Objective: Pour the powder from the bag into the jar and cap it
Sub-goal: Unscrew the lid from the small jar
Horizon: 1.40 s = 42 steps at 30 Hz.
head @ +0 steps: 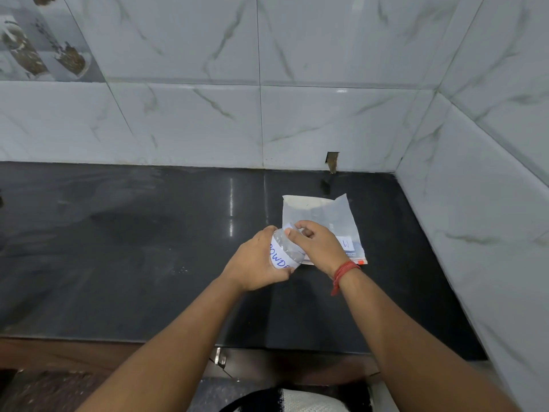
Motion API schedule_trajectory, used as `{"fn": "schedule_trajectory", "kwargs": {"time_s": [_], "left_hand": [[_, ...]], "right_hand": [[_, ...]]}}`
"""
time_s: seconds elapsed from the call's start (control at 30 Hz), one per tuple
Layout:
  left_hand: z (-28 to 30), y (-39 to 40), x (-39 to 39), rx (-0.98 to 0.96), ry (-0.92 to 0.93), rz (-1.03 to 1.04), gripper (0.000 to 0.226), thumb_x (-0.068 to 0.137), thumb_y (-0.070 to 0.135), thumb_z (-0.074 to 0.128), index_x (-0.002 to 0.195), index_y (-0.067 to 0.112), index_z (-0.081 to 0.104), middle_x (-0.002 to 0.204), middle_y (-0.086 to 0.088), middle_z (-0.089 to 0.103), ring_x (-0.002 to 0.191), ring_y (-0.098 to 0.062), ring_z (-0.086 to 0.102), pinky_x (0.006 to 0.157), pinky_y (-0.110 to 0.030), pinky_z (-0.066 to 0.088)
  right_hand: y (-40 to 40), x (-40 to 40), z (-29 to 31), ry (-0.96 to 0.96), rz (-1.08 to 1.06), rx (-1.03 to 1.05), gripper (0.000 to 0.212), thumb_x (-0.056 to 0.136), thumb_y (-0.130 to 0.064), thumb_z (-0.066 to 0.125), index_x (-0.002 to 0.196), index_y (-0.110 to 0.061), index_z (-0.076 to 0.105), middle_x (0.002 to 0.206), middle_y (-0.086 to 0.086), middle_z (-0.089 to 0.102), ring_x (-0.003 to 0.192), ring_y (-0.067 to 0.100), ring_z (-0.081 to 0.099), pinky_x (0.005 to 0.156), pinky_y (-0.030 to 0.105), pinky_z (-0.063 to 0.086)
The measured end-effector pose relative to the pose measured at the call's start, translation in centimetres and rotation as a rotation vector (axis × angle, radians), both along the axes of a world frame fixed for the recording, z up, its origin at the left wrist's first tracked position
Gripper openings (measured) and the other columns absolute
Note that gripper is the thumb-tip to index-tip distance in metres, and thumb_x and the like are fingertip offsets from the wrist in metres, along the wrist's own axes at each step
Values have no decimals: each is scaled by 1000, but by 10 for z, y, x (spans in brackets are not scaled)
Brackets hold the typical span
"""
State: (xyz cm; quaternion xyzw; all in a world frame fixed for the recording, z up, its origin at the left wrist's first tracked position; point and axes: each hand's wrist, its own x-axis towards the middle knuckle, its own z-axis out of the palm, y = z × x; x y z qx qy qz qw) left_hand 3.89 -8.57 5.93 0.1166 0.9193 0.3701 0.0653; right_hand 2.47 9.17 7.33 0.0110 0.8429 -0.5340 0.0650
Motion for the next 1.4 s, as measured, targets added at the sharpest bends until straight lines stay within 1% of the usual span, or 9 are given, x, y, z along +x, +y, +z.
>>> {"fn": "schedule_trajectory", "kwargs": {"time_s": [0.27, 0.5, 0.67, 0.77, 0.87, 1.03, 1.17, 1.3, 1.4], "left_hand": [[9, 5, -3, -66, 27, -24, 51, 62, 48, 79, 100, 35, 48, 91, 15, 64, 80, -9, 67, 72, -34, 59], [12, 5, -5, -34, -1, -46, 49, 63, 47, 78, 101, 35, 50, 92, 14, 65, 83, -9, 67, 75, -33, 57], [12, 1, -10, 13, -91, -38, 59, 63, 50, 78, 114, 41, 51, 103, 17, 67, 93, -6, 67, 85, -36, 58], [13, 1, -11, 10, -100, -24, 61, 63, 52, 78, 116, 43, 50, 104, 20, 67, 95, -5, 67, 87, -36, 58], [15, 0, -11, -2, -88, -18, 59, 64, 50, 78, 115, 43, 50, 104, 20, 66, 94, -6, 67, 86, -37, 58], [16, -1, -10, -2, -80, -13, 56, 65, 45, 79, 112, 42, 49, 102, 19, 67, 92, -7, 67, 84, -37, 58], [17, 0, -13, 3, -61, -17, 55, 64, 44, 79, 110, 39, 50, 100, 17, 67, 89, -9, 68, 81, -38, 59], [17, 1, -14, -2, -60, -23, 54, 64, 45, 78, 109, 38, 49, 100, 16, 66, 89, -9, 67, 80, -38, 59], [17, 0, -15, 1, -53, -33, 54, 67, 42, 81, 110, 37, 49, 101, 15, 65, 88, -9, 67, 80, -37, 58]], "right_hand": [[9, 1, 3, 58, 27, 1, 20, 97, -41, 60, 102, -23, 66, 91, -12, 64, 86, 8, 63, 75, 21, 53], [20, -5, -5, 94, 104, -22, 28, 93, -42, 63, 118, -28, 64, 118, -2, 65, 110, 16, 61, 99, 37, 52], [26, -9, 12, 3, 260, -180, 47, 89, -14, 63, 126, -42, 58, 141, -6, 57, 132, 11, 50, 108, 32, 44], [21, -15, 19, 12, 154, -103, 43, 95, -30, 63, 137, -32, 52, 142, -5, 54, 130, 13, 50, 104, 30, 43], [18, -18, 23, -35, 133, 126, 50, 97, -48, 57, 140, -24, 46, 123, -4, 58, 112, 16, 57, 90, 26, 45], [18, -21, 22, -49, 167, -71, 48, 92, -11, 60, 136, -24, 47, 141, 1, 52, 129, 20, 50, 98, 30, 45], [15, -23, 25, -12, 87, 35, 46, 96, -39, 61, 136, -22, 48, 126, 0, 57, 113, 20, 58, 83, 24, 48], [18, -25, 23, -31, 132, -103, 44, 90, -17, 61, 133, -22, 50, 128, 3, 58, 120, 20, 57, 87, 24, 48], [16, -25, 25, -16, 67, -122, 37, 95, -23, 62, 131, -20, 52, 129, 1, 58, 118, 16, 57, 87, 21, 46]]}}
